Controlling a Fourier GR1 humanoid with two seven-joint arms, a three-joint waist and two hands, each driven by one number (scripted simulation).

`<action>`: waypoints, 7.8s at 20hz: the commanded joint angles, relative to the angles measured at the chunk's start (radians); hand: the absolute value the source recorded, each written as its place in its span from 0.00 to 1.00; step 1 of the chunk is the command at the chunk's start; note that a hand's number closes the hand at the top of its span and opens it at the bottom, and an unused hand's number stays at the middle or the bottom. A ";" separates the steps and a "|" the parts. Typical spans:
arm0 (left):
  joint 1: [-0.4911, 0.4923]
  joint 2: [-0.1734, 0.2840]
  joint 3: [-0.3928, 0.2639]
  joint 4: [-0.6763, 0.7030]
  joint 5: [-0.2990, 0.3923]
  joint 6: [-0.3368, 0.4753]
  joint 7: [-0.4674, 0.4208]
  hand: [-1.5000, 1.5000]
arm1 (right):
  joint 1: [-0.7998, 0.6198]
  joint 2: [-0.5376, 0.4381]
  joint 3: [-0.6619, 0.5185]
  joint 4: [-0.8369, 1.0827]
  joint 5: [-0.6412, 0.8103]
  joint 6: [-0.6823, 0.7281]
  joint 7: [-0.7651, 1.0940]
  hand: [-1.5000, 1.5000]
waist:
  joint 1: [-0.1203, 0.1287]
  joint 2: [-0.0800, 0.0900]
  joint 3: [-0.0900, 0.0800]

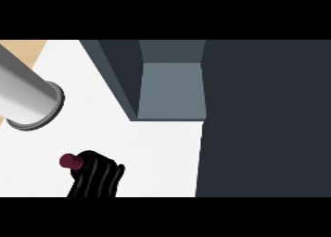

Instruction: Pick up the wine, place it into the cabinet and close the cabinet

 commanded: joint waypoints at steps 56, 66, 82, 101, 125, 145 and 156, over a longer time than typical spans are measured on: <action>0.054 0.185 0.749 0.335 0.611 -0.224 -0.257 0.00 | -0.139 -0.029 -0.114 -0.186 -0.080 -0.042 0.286 0.00 | -0.008 0.001 0.000; 0.084 0.159 0.760 0.531 0.577 -0.341 -0.416 0.00 | -0.157 -0.004 -0.053 -0.193 -0.008 -0.053 0.319 0.00 | -0.004 0.001 0.000; -0.081 0.113 0.809 0.878 0.562 -0.456 -0.592 0.00 | -0.138 0.038 0.034 -0.231 0.068 -0.071 0.327 0.00 | -0.009 0.001 -0.001; -0.153 0.091 0.829 1.075 0.512 -0.490 -0.647 0.00 | -0.199 0.008 -0.045 -0.235 -0.012 -0.049 0.394 0.00 | -0.007 0.001 -0.001; -0.330 0.059 0.806 1.369 0.449 -0.637 -0.829 1.00 | -0.267 0.034 -0.030 -0.179 0.038 -0.088 0.400 0.00 | -0.007 0.002 -0.001; -0.417 0.173 0.950 1.221 0.413 -0.498 -0.914 1.00 | -0.231 0.020 -0.091 -0.159 -0.035 -0.037 0.368 0.00 | -0.004 0.000 0.000; -0.291 0.095 0.810 0.699 0.506 -0.473 -0.504 1.00 | -0.131 0.054 -0.081 -0.160 -0.023 0.004 0.284 0.00 | -0.005 -0.001 0.001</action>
